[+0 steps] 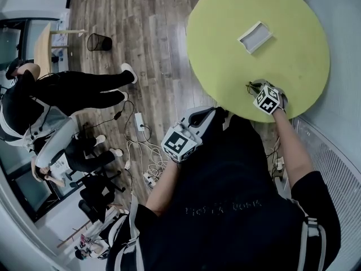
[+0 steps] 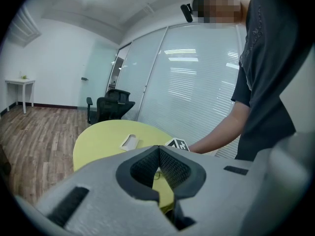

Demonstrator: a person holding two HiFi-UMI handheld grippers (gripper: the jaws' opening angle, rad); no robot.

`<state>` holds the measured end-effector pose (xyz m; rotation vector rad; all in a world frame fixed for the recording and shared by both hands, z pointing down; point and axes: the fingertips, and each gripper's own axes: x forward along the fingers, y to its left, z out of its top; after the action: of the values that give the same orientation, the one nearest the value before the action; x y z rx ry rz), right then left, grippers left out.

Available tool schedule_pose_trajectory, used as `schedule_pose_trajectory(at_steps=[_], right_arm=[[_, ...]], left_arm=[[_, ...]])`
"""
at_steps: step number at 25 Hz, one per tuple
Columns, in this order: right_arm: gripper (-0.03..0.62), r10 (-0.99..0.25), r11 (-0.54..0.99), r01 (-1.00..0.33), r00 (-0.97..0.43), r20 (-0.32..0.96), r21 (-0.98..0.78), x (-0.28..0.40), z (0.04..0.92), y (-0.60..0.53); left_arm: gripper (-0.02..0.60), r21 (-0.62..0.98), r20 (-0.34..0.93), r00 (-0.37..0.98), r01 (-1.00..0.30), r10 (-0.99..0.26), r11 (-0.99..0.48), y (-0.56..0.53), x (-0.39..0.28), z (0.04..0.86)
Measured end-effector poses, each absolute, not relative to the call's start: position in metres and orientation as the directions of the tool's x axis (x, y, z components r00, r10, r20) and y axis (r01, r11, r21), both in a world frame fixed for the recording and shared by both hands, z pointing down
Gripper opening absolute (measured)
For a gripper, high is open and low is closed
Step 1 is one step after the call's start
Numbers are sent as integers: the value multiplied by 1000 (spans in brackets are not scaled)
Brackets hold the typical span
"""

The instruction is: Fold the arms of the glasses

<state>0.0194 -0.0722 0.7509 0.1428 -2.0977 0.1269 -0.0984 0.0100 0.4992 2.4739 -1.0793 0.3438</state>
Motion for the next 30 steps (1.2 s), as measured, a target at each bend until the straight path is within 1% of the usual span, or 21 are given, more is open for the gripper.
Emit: schedule_pose_trajectory(at_steps=[11,16,19,22,26,30], right_arm=[[38,-151,951,-304,-597,788,-47,24,724,-78],[35,-175,939,-335,-646,743,-70,38,702,-74],[32,-194,927,-365,-653,732,-80,51,695,-74],[31,-220,919,-387,-659,720,-72,47,687,-67],[31,-282,904,-425,-666,691,-40,42,674,-61],[31,-340,874,-482,-695,634,-60,38,651,-57]], left_arm=[[18,275,350,683,-729,-641,-627,13,-95,498],[18,270,327,687,-726,-649,-632,6,-82,488],[18,263,300,709,-705,-638,-659,-6,-71,484],[18,253,277,728,-685,-627,-683,-9,-73,479],[18,242,229,750,-661,-621,-710,-10,-78,472],[18,236,213,750,-661,-626,-712,-15,-83,472]])
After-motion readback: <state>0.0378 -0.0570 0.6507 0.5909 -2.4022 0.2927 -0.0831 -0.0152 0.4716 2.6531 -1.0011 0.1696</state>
